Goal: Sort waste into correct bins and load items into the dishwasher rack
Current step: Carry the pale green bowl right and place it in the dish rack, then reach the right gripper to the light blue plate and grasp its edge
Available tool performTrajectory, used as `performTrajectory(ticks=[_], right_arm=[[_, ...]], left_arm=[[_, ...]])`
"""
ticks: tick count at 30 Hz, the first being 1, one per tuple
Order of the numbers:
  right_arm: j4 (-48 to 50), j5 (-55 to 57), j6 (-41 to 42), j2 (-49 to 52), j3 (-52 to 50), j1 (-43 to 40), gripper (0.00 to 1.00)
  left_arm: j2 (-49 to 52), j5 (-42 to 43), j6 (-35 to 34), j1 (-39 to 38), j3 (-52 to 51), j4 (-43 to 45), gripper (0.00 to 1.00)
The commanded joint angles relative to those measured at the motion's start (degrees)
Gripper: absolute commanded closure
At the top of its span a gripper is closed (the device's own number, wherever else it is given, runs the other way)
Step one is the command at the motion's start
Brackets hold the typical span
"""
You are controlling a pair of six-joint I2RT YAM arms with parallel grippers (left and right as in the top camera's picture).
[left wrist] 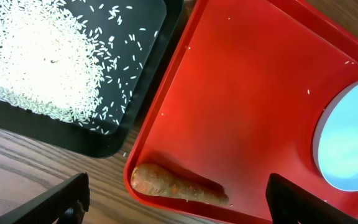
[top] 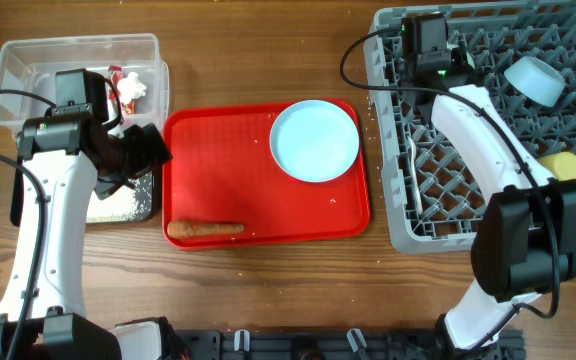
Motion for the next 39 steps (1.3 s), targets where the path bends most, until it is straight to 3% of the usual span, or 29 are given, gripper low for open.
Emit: performTrajectory(ticks=[1,7,10,15,18,22,32,39], right_arm=[[-1.38,-4.48,2.93,-3.82,-0.31,0.04,0.29],[-6.40,-38.95,5.25,-12.94,-0.31,0.52,0.25],[-10.93,-45.81,10.78,-12.20,-0.33,3.34,0.26],[-17.55,-43.74,17.25,-8.39,-0.33,10.78,0.27],[-24.22,-36.76,34.23,-4.50,-0.44,13.14,0.28],[-26.03,-35.78,46.18,1.16,-0.59,13.11,0.28],[-26.45,-35.80,52.11,7.48,-2.75,13.11,0.32],[-23.50,-35.74,52.50,7.72,-4.22,13.22,0.50]], left_arm=[[-0.31,-0.33,-0.74,0.22,0.37,0.17,0.09],[-0.31,-0.31,-0.74,0.22,0.37,0.17,0.09],[-0.31,-0.33,-0.74,0.22,0.37,0.20,0.08],[-0.31,-0.33,-0.74,0.22,0.37,0.17,0.08],[-0.31,-0.31,-0.74,0.22,0.37,0.17,0.08],[-0.31,-0.31,-0.74,0.22,0.37,0.13,0.08],[-0.31,-0.31,-0.74,0.22,0.37,0.13,0.08],[-0.31,-0.31,-0.74,0.22,0.37,0.13,0.08]])
